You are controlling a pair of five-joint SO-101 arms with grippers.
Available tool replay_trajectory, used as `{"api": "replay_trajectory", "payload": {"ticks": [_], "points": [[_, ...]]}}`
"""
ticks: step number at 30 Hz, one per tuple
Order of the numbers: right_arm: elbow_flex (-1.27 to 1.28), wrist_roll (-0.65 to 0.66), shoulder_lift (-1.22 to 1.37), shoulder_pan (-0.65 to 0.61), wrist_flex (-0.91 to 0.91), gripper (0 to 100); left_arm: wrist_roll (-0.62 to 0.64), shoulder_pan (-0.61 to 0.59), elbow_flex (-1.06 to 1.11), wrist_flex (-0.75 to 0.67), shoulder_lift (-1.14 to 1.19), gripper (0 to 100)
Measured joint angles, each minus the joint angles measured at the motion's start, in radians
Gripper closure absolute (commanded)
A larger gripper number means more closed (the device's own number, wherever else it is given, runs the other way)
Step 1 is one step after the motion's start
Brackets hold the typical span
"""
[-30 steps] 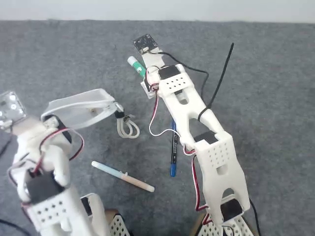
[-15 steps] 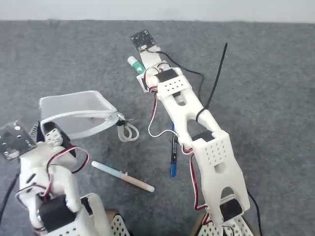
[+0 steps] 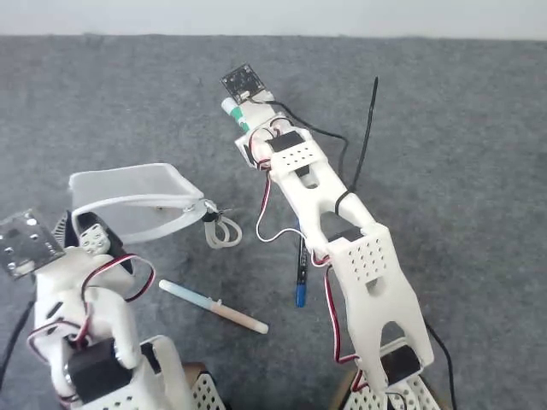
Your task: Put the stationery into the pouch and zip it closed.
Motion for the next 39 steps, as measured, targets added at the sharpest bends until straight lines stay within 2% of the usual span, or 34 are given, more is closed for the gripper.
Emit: {"api": "replay_trajectory", "payload": {"ticks": [7, 18, 39], "points": [[0.0, 0.002, 0.0, 0.0, 0.0, 98.9, 0.0, 0.0, 0.0, 0.0, 0.0, 99], [-0.002, 0.005, -0.008, 0.002, 0.051, 99.2, 0.0, 0.0, 0.0, 0.0, 0.0, 99], [0.0, 0.006, -0.318, 0.008, 0.736, 99.2, 0.0, 0.0, 0.0, 0.0, 0.0, 99]]}}
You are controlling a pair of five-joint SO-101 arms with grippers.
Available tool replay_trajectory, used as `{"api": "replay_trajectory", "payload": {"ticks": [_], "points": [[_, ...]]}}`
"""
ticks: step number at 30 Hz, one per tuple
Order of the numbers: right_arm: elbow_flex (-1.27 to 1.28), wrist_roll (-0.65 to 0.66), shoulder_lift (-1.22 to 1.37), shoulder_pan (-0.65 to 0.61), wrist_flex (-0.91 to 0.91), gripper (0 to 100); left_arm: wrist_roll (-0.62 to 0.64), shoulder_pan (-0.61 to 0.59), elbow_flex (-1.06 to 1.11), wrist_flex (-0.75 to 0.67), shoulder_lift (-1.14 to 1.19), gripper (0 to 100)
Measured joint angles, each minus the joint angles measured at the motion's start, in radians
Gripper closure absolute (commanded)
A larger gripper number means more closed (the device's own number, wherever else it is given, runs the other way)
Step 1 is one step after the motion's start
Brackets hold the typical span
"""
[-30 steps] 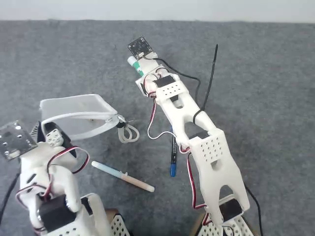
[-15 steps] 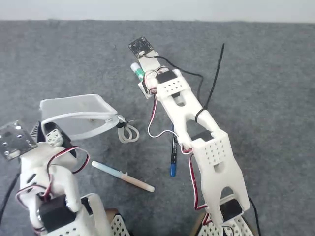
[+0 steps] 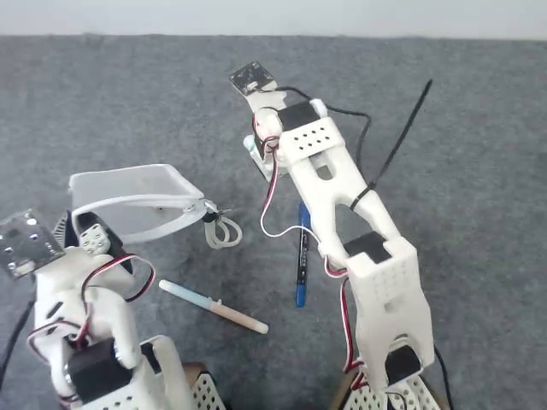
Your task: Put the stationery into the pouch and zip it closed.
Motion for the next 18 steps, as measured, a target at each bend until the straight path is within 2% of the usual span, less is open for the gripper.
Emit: {"api": "replay_trajectory", "payload": {"ticks": [3, 8, 10, 13, 18], "points": [[0.0, 0.0, -0.051, 0.0, 0.051, 95.6, 0.0, 0.0, 0.0, 0.0, 0.0, 99], [0.0, 0.0, -0.098, -0.009, 0.157, 74.5, 0.0, 0.0, 0.0, 0.0, 0.0, 99], [0.0, 0.029, -0.098, -0.021, 0.196, 70.2, 0.0, 0.0, 0.0, 0.0, 0.0, 99], [0.0, 0.051, -0.098, -0.032, 0.216, 72.9, 0.0, 0.0, 0.0, 0.0, 0.0, 99], [0.0, 0.054, -0.098, -0.054, 0.189, 83.4, 0.0, 0.0, 0.0, 0.0, 0.0, 99]]}}
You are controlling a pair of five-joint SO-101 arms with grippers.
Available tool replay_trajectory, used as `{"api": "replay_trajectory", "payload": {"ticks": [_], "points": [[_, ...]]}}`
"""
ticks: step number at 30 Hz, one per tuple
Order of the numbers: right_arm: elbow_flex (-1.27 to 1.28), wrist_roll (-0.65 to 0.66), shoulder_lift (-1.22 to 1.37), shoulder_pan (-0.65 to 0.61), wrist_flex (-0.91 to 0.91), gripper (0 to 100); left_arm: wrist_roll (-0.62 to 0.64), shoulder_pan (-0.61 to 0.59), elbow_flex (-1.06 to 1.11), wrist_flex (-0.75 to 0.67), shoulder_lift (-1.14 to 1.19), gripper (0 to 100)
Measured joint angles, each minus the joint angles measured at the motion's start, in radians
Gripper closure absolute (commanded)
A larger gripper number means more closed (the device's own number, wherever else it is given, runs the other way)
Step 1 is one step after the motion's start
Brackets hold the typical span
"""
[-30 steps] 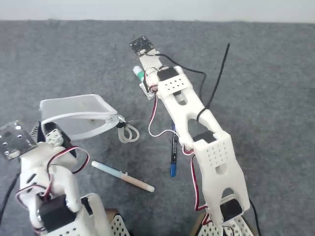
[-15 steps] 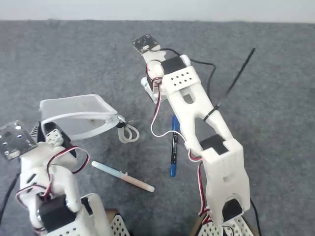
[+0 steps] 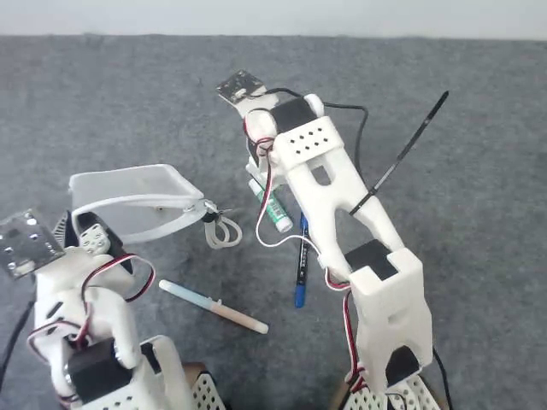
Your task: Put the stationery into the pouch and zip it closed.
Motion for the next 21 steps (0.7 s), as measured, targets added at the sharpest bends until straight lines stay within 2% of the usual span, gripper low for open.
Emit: {"api": "replay_trajectory", "payload": {"ticks": [3, 8, 16, 21], "points": [[0.0, -0.008, 0.0, -0.008, -0.051, 84.0, 0.0, 0.0, 0.0, 0.0, 0.0, 99], [0.0, -0.038, 0.069, -0.023, -0.12, 77.5, 0.0, 0.0, 0.0, 0.0, 0.0, 99], [0.0, -0.066, 0.143, -0.092, -0.132, 77.5, 0.0, 0.0, 0.0, 0.0, 0.0, 99], [0.0, -0.08, 0.239, -0.1, -0.204, 77.5, 0.0, 0.0, 0.0, 0.0, 0.0, 99]]}}
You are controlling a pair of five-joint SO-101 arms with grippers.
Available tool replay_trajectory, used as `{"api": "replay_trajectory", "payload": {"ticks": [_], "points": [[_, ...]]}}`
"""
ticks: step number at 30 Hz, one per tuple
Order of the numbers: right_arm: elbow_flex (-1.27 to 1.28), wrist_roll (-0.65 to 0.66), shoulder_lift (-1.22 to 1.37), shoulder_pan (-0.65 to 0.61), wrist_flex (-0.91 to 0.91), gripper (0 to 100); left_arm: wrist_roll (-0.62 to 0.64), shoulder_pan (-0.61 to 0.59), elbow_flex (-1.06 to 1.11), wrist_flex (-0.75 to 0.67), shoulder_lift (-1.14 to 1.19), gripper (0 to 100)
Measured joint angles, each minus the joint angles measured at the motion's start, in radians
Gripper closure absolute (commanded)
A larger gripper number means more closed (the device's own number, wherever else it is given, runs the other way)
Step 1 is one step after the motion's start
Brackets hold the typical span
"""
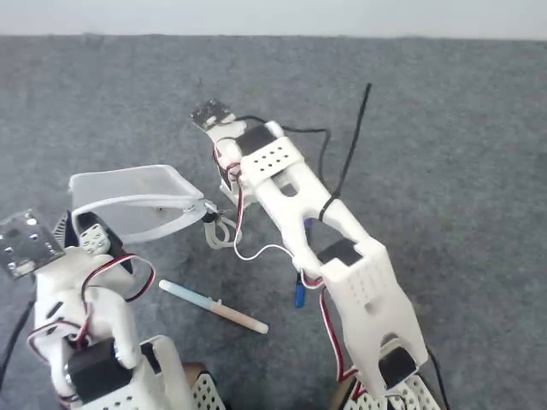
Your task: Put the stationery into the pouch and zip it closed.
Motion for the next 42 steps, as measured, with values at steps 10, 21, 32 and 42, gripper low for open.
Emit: {"api": "replay_trajectory", "payload": {"ticks": [10, 21, 32, 42], "points": [[-0.037, 0.048, 0.063, 0.002, -0.031, 96.4, 0.0, 0.0, 0.0, 0.0, 0.0, 99], [-0.35, -0.014, 0.063, 0.038, 0.259, 99.2, 0.0, 0.0, 0.0, 0.0, 0.0, 99], [-0.488, -0.066, 0.009, 0.032, 0.387, 99.2, 0.0, 0.0, 0.0, 0.0, 0.0, 99], [-0.158, -0.069, -0.384, 0.008, 0.387, 99.2, 0.0, 0.0, 0.0, 0.0, 0.0, 99]]}}
